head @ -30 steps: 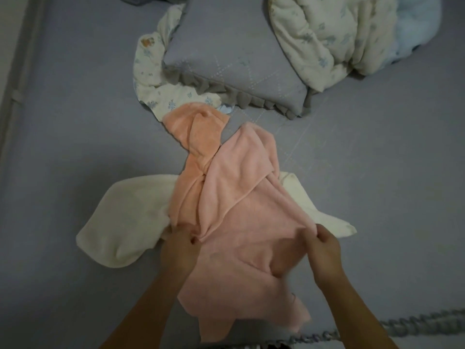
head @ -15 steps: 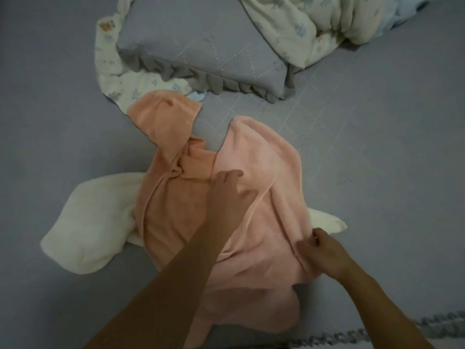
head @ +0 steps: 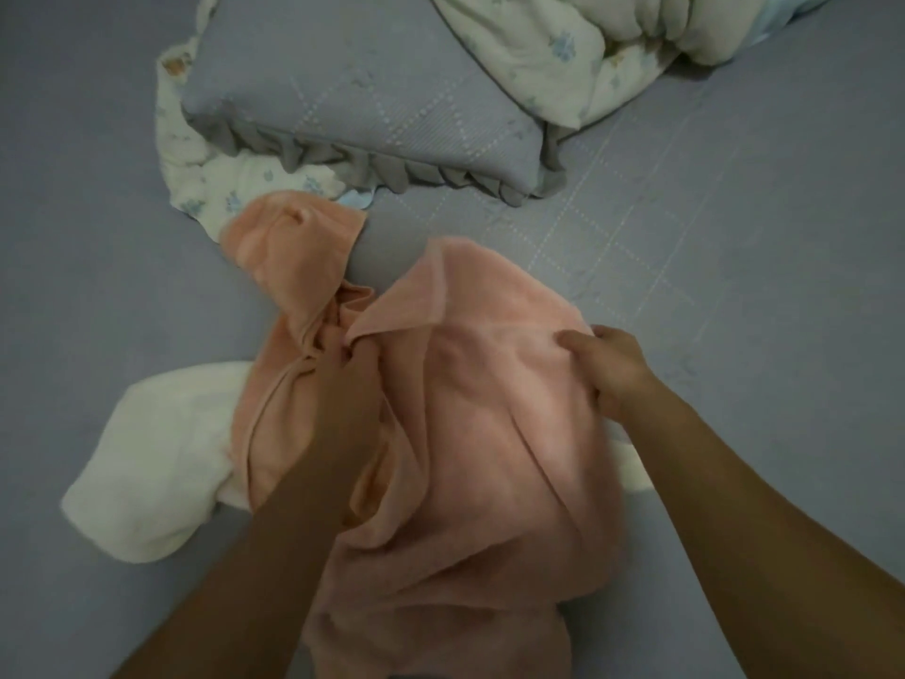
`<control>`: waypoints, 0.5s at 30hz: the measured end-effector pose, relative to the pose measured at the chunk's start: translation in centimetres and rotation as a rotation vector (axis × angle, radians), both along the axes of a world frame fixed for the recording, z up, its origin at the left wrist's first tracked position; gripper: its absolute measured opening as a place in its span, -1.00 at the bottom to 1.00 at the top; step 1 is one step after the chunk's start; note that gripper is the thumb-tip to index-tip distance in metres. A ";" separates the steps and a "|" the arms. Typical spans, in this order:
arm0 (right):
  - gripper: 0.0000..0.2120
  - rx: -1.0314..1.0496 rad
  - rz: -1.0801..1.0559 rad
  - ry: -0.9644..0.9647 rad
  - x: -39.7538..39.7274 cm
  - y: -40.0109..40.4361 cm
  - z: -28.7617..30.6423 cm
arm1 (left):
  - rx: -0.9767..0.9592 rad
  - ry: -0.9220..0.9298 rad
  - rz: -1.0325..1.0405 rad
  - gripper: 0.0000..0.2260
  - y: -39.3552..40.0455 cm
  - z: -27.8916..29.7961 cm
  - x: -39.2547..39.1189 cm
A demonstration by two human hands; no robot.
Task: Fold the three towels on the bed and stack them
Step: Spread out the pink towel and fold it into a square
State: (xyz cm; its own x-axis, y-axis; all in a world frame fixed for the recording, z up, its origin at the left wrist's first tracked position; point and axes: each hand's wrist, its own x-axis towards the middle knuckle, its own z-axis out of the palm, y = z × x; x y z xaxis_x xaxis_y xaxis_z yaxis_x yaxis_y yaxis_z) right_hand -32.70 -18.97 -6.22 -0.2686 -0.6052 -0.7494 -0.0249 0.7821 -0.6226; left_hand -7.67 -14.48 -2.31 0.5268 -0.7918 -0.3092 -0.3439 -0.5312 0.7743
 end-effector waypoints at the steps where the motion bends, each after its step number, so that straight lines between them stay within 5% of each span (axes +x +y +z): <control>1: -0.97 -0.046 -0.038 0.026 -0.9 -0.6 0.6 | 0.028 0.113 0.069 -0.81 -0.5 0.3 1.0; 3: -0.90 -0.177 -0.128 0.139 -3.8 -1.8 2.4 | 0.070 0.127 0.080 -0.90 -2.0 0.9 2.8; 7: -0.85 -0.368 -0.138 0.300 -9.9 -2.6 6.0 | 0.089 0.190 0.231 -0.77 -5.0 0.7 3.4; 11: -0.90 -0.029 0.130 0.343 -12.6 -1.9 4.0 | 0.282 0.280 0.104 -0.80 -6.5 -2.0 0.7; 15: -0.82 0.205 0.321 0.259 -13.1 -0.5 1.4 | 0.319 -0.190 -0.213 -0.60 -8.1 -3.7 -0.3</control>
State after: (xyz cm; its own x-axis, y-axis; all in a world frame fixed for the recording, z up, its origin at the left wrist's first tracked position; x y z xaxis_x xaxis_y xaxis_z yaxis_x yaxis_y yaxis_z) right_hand -45.85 -19.43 -4.84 -0.2859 -0.5342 -0.7955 -0.4201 0.8160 -0.3970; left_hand -7.96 -22.55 -5.97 0.4329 -0.7694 -0.4697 -0.5925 -0.6355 0.4950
